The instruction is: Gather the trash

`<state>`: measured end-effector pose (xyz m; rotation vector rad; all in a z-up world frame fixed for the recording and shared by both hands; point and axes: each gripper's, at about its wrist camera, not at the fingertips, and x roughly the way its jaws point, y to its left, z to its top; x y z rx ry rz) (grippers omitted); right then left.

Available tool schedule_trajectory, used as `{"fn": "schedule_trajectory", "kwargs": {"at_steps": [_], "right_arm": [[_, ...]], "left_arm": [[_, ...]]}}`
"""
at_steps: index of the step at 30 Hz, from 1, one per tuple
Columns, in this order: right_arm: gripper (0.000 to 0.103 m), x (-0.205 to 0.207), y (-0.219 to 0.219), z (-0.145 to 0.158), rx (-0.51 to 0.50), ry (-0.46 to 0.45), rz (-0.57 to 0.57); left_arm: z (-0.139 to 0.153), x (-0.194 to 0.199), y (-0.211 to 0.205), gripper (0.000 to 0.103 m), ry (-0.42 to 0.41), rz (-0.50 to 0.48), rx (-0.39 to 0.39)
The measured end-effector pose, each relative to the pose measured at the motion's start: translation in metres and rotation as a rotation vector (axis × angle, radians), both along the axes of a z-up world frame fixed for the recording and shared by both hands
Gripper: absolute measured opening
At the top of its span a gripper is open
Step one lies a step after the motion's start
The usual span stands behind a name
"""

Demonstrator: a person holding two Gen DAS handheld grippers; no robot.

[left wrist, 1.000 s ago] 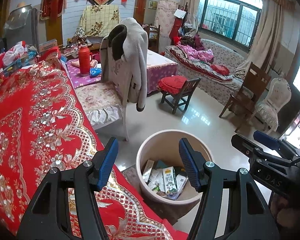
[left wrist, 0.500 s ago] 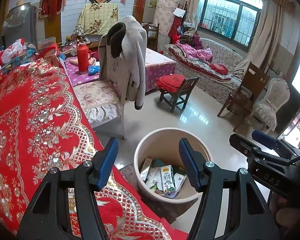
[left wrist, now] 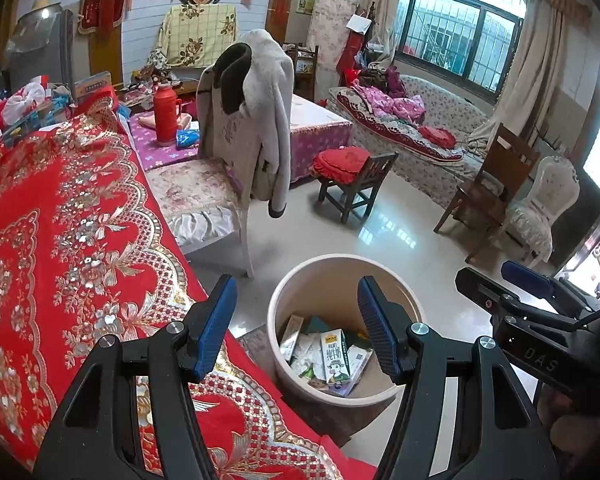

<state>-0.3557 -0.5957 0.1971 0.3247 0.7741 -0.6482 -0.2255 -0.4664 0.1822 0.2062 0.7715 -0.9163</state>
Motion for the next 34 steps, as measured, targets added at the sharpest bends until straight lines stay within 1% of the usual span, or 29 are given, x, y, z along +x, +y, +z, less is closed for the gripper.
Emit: {"fn": "schedule_trajectory", "kwargs": {"at_steps": [25,30,34], "right_arm": [[0.072,0.011,-0.01,-0.007,0.012,0.028,0.011],[0.072,0.011,-0.01,-0.007,0.013,0.029,0.011],[0.073,0.012,-0.011,-0.009,0.015,0.036,0.015]], "left_arm": [[-0.006,-0.003,-0.01,0.062,0.016,-0.014,0.013],[-0.004,-0.001,-0.009,0.062,0.004,-0.011,0.005],[-0.004,0.001,-0.007,0.062,0.015,-0.009,0.004]]}}
